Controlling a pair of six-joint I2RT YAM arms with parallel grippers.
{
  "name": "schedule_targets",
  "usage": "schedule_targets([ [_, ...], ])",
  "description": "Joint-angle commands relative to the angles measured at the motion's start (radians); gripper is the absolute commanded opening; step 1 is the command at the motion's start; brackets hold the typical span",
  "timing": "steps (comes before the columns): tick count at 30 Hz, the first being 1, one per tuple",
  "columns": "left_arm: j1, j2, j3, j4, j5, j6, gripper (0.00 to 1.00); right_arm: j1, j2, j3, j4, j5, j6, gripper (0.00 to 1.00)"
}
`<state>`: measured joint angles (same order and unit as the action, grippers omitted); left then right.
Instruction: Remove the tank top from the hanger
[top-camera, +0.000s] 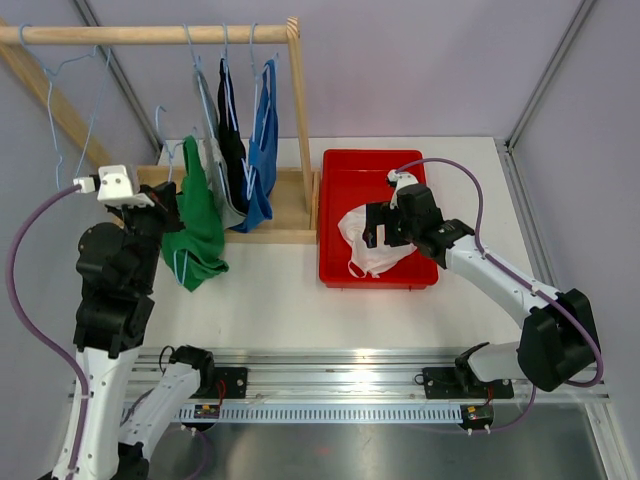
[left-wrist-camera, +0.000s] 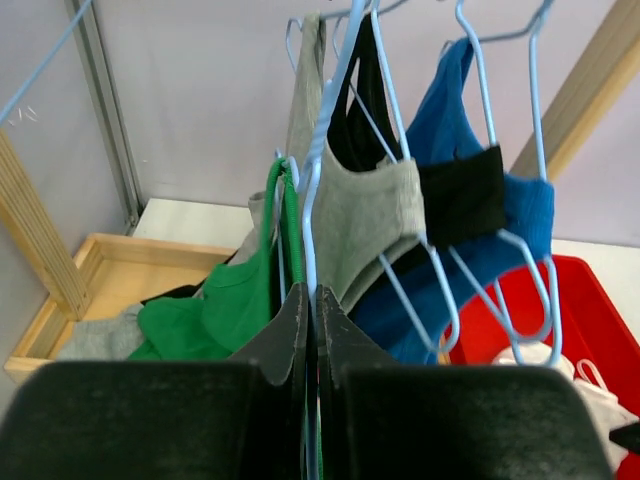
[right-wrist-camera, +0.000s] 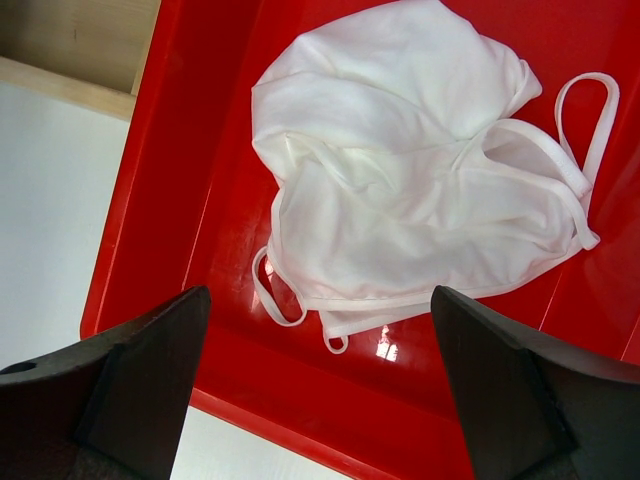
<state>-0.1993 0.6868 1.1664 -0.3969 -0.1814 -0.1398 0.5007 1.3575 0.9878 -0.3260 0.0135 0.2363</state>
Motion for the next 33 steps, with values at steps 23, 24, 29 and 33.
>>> schedule_targets([
  [23, -0.003, -0.434, -0.244, -0.24, 0.629, -0.044, 0.0, -0.007, 0.003, 0.009, 0.054, -0.043, -0.017, 1.0],
  [24, -0.003, -0.437, -0.238, -0.244, 0.658, -0.047, 0.0, -0.005, 0.005, 0.011, 0.053, -0.046, -0.017, 0.99],
  [29, -0.003, -0.437, -0.232, -0.22, 0.784, -0.093, 0.0, -0.005, -0.012, 0.003, 0.065, -0.056, -0.022, 1.0],
  [33, -0.003, -0.441, -0.214, -0.191, 0.819, -0.119, 0.0, -0.004, -0.015, 0.002, 0.068, -0.06, -0.023, 0.99],
])
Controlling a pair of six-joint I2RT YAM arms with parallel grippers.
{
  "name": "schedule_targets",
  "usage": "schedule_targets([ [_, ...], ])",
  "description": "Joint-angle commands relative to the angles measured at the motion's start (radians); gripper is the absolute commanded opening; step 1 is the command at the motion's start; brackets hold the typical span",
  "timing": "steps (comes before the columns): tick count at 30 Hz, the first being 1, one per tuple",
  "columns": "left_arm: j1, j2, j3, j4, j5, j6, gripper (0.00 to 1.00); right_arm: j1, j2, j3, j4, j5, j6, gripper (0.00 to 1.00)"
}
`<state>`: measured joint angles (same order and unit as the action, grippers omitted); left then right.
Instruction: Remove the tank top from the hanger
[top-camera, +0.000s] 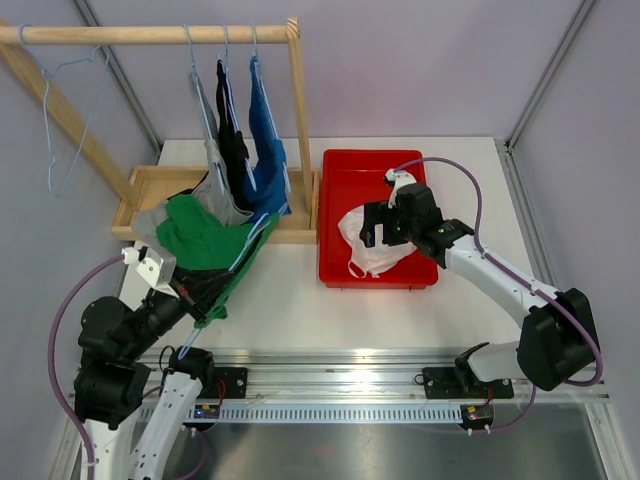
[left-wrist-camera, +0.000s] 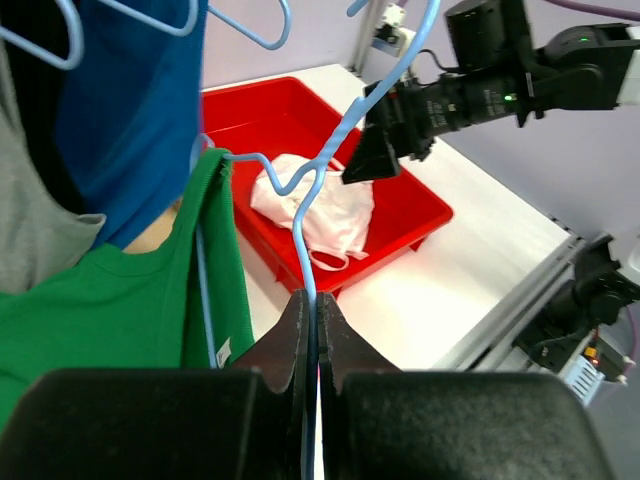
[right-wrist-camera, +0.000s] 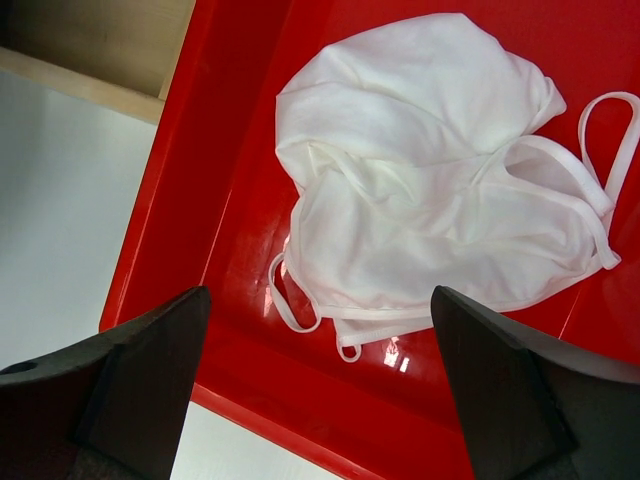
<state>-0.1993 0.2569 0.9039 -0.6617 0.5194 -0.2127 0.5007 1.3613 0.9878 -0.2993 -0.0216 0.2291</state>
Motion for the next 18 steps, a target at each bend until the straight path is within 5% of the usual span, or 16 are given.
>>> schedule_targets([
  [1, -0.003, -0.011, 0.046, 0.083, 0.122, -0.05, 0.0, -0.005, -0.021, 0.0, 0.048, -0.035, -0.016, 0.99],
  [8, -0.003, 0.024, -0.06, 0.368, 0.278, -0.204, 0.0, -0.005, -0.082, -0.034, 0.089, -0.078, -0.022, 1.0],
  [18, -0.003, 0.082, -0.141, 0.473, 0.216, -0.165, 0.0, 0.001, -0.22, -0.084, 0.213, -0.254, 0.036, 0.94],
])
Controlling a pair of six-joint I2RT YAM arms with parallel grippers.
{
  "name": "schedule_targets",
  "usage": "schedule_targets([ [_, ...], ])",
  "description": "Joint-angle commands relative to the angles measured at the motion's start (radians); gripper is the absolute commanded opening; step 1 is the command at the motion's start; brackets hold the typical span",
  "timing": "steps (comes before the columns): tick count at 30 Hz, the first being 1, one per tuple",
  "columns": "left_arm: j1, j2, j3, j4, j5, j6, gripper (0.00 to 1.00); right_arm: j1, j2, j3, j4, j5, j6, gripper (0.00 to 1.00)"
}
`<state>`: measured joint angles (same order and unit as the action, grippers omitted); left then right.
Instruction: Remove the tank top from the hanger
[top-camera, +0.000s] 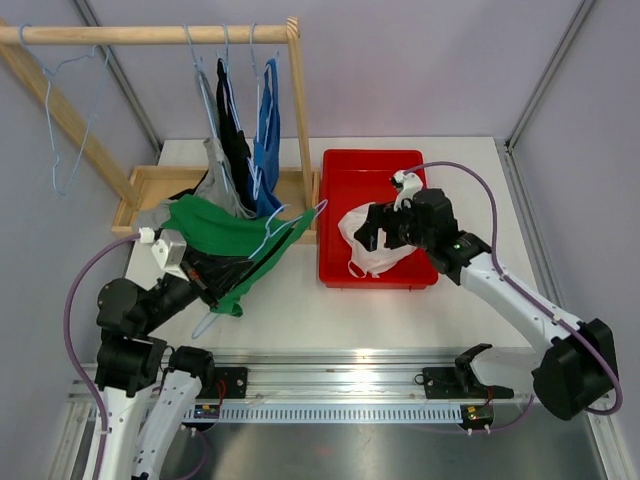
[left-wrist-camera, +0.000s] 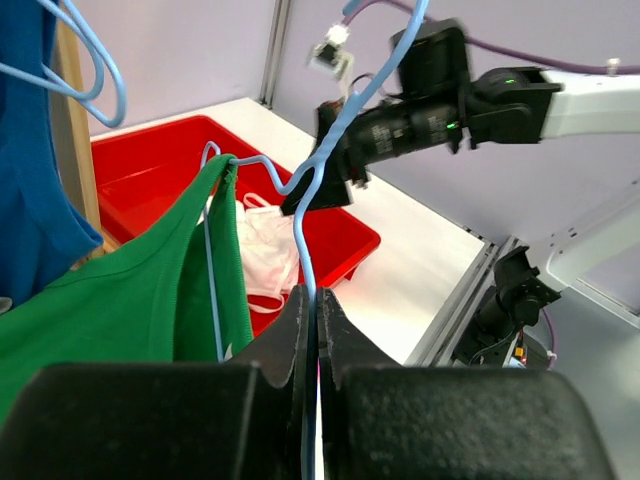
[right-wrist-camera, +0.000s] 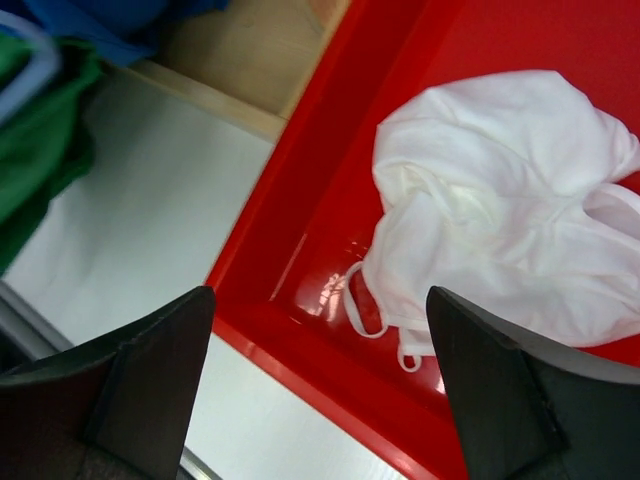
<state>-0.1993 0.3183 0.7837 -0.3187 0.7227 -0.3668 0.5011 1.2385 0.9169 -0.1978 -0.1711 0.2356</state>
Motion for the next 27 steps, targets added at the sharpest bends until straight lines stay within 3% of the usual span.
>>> schedule_targets([
  [1, -0.003, 0.028, -0.026, 0.135, -0.008, 0.0, 0.0, 0.005, -0.117, -0.022, 0.135, -0.122, 0.059, 0.93],
  [7, -0.003, 0.044, -0.041, 0.126, -0.054, 0.035, 0.0, 0.115, -0.235, -0.098, 0.372, -0.15, 0.166, 0.88],
  [13, -0.003, 0.048, -0.044, 0.104, -0.065, 0.048, 0.0, 0.281, -0.136, -0.061, 0.488, -0.048, 0.168, 0.81],
  [27, -0.003, 0.045, -0.049, 0.104, -0.068, 0.046, 0.0, 0.321, 0.059, 0.02, 0.606, -0.021, 0.16, 0.75],
])
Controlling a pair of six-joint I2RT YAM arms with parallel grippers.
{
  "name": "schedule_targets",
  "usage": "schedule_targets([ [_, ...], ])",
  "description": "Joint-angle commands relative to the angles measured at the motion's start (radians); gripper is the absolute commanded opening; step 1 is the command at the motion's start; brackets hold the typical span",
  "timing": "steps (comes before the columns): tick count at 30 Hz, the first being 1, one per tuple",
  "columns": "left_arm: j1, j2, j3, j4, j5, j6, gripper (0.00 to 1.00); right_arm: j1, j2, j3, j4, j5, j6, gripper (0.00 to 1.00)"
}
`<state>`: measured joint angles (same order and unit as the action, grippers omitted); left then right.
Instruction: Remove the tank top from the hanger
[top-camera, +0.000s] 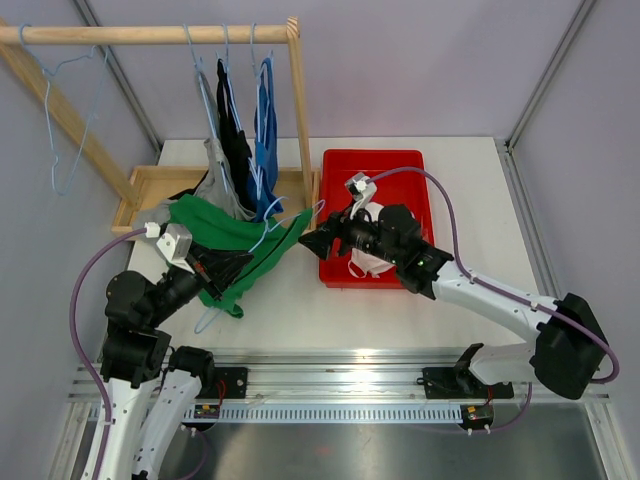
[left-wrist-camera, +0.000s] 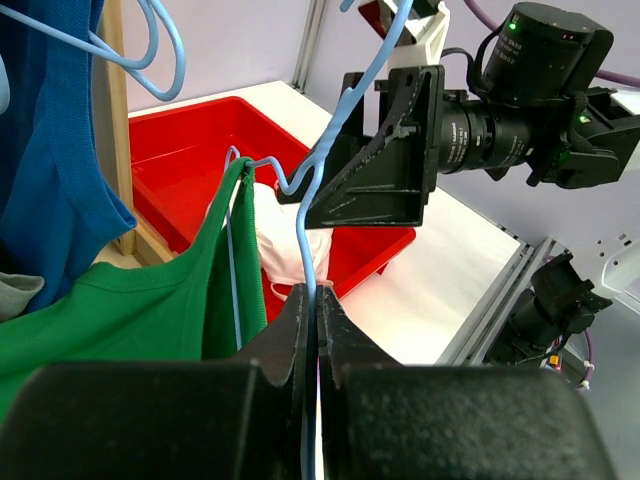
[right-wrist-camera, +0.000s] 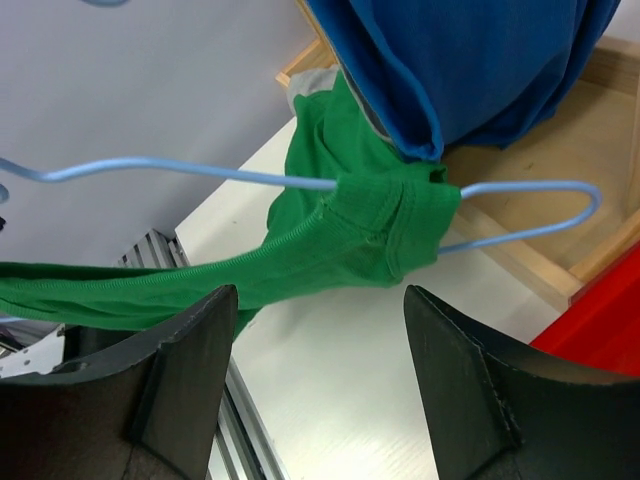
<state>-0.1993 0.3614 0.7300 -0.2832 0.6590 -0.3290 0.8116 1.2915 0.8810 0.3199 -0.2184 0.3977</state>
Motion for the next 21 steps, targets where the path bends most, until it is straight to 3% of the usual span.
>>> schedule_targets([
  [1, -0.003, 0.002, 0.005, 0.068, -0.004, 0.007, 0.0, 0.009, 0.018, 0.068, 0.09, 0.028, -0.002, 0.75],
  [13, -0.003, -0.007, 0.002, 0.07, -0.007, 0.005, 0.0, 0.011, 0.135, 0.119, 0.108, 0.04, 0.012, 0.65],
  [20, -0.003, -0.01, -0.003, 0.081, 0.008, 0.002, 0.0, 0.011, 0.155, 0.116, 0.104, 0.074, -0.003, 0.46],
  [21, -0.003, -0.012, -0.003, 0.081, 0.007, 0.001, 0.0, 0.011, 0.164, 0.125, 0.1, 0.071, -0.006, 0.38],
])
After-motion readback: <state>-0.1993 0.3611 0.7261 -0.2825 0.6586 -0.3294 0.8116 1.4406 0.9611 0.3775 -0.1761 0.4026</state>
